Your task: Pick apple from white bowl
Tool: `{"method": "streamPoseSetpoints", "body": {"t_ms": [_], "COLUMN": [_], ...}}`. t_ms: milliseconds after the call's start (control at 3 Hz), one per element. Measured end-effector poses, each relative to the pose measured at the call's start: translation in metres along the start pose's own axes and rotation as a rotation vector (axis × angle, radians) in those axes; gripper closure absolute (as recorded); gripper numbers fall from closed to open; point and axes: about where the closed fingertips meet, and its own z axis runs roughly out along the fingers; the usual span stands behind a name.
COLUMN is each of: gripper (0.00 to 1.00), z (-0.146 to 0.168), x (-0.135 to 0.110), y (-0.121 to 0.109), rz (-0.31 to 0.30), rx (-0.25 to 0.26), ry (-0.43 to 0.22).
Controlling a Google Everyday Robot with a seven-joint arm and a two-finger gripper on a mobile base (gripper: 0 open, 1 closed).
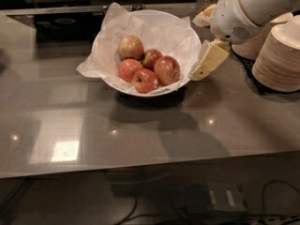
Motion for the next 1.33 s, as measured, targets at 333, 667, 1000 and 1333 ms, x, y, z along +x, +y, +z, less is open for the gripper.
{"method": "streamPoseSetpoints", "body": {"t_ms": [333, 667, 1000, 1333], "gripper": [0.42, 0.43, 0.25, 0.2], "z": [0.012, 0.019, 0.026, 0.032], "x": [-0.005, -0.008, -0.011, -0.014], "y": [-0.009, -0.016, -0.019, -0.02], "rz": [0.002, -0.002, -0.005, -0.006], "rx": [-0.013, -0.019, -0.035, -0.053], "ry": [-0.019, -0.032, -0.042, -0.051]}}
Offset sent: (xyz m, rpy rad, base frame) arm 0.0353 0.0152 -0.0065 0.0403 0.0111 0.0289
